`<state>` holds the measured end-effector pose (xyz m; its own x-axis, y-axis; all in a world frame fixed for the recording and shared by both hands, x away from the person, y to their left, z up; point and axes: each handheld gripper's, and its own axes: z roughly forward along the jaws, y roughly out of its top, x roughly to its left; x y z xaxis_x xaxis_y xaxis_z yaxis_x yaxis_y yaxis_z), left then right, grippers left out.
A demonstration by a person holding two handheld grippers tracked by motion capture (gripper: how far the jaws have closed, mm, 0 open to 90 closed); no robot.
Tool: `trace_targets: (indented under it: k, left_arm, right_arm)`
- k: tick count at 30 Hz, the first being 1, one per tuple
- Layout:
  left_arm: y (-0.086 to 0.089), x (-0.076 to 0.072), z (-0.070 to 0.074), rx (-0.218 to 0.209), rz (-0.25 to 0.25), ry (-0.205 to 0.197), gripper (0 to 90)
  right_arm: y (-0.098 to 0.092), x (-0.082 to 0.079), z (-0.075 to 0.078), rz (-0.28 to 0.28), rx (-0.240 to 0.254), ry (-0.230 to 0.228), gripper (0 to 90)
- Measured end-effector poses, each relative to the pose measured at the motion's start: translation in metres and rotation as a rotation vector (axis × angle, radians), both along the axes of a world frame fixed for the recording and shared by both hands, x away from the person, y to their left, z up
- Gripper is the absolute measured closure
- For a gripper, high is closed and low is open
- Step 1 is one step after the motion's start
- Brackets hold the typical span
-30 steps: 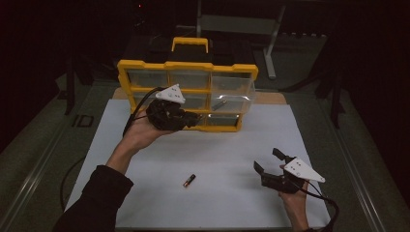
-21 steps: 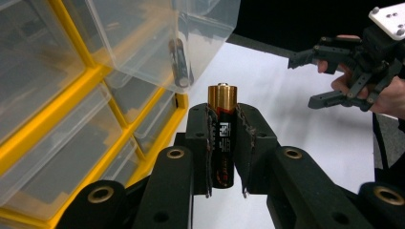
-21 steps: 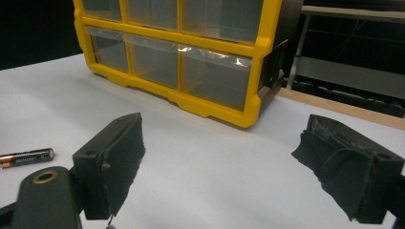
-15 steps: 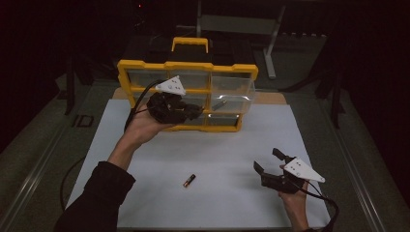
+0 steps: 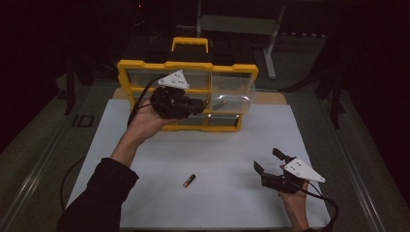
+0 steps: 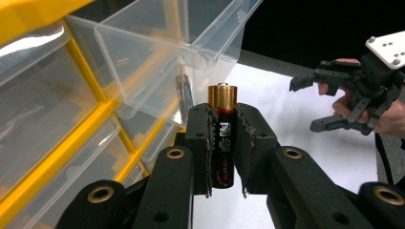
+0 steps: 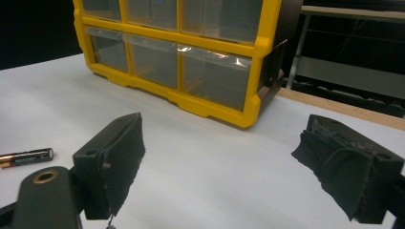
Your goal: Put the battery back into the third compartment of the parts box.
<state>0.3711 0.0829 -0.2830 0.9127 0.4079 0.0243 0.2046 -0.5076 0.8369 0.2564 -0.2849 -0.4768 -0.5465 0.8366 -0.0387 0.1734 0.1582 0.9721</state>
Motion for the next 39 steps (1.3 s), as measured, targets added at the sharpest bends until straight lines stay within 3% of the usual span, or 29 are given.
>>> trace_targets:
  k: [13, 39]
  left_arm:
    - [-0.006, 0.004, 0.009, -0.034, -0.008, -0.006, 78.0]
    - [-0.015, 0.012, 0.026, -0.058, -0.006, -0.033, 78.0]
  right_arm:
    - [0.000, 0.000, 0.000, 0.000, 0.000, 0.000, 14.3]
    - [0.000, 0.000, 0.000, 0.000, 0.002, 0.000, 14.3]
